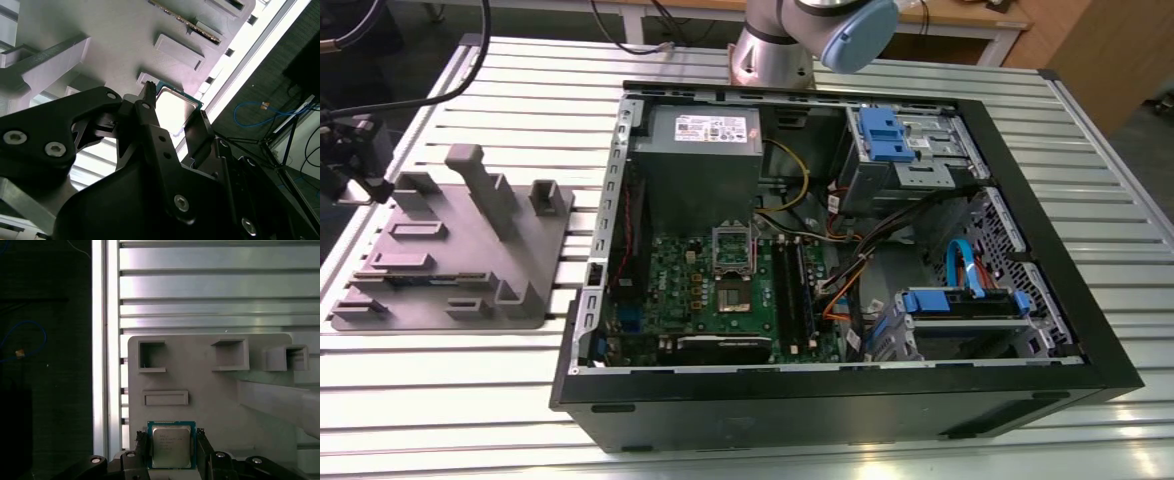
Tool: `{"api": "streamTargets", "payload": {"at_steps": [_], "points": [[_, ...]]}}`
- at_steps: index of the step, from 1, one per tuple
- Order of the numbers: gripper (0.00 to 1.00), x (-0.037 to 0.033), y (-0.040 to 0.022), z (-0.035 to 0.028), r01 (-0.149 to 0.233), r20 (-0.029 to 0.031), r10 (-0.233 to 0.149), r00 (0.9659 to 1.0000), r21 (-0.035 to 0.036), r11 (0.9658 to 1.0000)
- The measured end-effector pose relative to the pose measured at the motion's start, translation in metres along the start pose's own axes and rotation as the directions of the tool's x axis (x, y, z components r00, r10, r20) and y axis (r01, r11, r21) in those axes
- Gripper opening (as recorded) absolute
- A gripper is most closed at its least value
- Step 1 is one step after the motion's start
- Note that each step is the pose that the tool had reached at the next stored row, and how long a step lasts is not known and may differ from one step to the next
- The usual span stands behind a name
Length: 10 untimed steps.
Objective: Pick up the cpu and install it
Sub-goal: 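Pick up the cpu and move it towards the insertion slot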
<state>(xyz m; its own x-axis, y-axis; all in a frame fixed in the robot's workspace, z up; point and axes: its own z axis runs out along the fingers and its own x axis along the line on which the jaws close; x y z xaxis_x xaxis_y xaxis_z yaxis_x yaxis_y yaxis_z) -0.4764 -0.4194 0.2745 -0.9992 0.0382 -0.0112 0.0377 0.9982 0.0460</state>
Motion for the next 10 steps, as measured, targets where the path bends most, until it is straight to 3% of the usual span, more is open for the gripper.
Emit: {"api": "streamTargets", "payload": {"at_steps": [10], "points": [[0.47,0.0000,0.0003,-0.0040,0.000,0.0000,0.000,1.0000,0.0027,1.0000]]}}
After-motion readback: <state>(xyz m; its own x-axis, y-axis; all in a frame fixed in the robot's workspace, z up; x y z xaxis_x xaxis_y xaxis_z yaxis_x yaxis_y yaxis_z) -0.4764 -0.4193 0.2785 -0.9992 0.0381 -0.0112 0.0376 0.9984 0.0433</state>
